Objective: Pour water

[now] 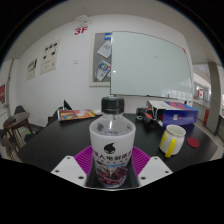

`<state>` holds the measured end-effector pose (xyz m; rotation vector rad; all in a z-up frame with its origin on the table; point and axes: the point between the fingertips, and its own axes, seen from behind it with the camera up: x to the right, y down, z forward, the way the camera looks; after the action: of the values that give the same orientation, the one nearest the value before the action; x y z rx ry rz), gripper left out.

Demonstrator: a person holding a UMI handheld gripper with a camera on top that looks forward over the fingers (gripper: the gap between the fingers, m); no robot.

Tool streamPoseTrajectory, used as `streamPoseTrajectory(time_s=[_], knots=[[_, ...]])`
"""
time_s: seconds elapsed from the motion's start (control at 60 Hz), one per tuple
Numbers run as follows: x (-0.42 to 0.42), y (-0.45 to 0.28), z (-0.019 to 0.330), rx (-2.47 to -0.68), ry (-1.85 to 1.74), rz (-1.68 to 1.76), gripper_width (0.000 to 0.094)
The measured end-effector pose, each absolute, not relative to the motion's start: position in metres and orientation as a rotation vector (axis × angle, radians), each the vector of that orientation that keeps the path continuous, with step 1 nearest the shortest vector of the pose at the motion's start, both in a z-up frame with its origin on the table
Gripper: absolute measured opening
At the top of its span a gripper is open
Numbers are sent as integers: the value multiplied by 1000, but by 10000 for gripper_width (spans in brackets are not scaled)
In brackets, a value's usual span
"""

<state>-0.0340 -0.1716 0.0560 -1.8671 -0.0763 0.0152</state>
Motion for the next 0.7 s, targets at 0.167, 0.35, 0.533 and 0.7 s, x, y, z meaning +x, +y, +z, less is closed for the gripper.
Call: streamPoseTrajectory(time_s=[0.167, 0.35, 0.533, 0.7], knots=[[-40, -172, 57, -1863, -106, 21, 374], [-40, -171, 79, -1857, -109, 88, 374], [-59, -159, 187, -1704, 105, 655, 374], [-31, -144, 281, -1416, 502, 1354, 374]])
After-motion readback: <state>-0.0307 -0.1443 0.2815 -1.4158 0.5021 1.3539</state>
